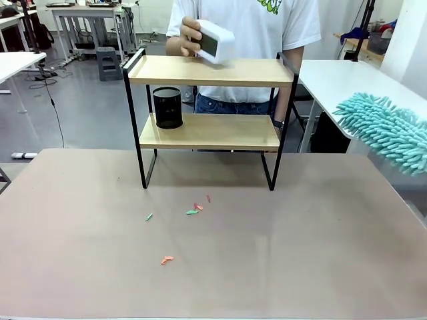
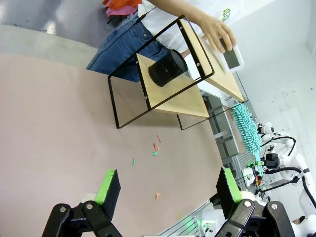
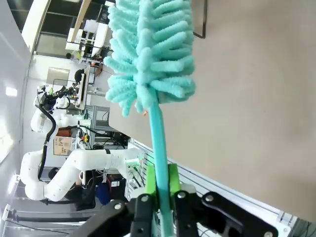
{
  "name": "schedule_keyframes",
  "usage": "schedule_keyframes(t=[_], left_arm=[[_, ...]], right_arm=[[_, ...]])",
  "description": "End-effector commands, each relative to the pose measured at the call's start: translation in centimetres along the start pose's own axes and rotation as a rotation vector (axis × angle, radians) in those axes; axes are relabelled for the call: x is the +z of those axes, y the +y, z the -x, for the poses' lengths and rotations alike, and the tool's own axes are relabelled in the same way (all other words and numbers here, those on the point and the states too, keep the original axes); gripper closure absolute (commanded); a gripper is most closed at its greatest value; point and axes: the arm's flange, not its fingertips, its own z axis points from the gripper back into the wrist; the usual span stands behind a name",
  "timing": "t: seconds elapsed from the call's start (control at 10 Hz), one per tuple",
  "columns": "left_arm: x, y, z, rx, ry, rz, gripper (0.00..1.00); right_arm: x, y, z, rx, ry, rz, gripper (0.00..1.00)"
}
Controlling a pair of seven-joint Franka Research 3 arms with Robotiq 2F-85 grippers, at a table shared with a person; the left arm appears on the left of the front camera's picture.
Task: Clean the shelf.
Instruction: Clean the remaining tier of the Shelf with the Duster once objects are removed, then hand the Duster back to the human.
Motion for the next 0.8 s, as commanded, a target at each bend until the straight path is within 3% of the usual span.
schedule_keyframes(t=[0.0, 0.7], left_arm=[[-0.16, -0.14, -0.02, -0.014, -0.013, 0.018, 0.00], [-0.16, -0.14, -0.02, -0.014, -0.013, 0.018, 0.00]], right_arm=[[0.51, -0.12, -0.09, 0.003, -0.001, 0.000, 0.88], [0.51, -0.12, -0.09, 0.003, -0.001, 0.000, 0.88]])
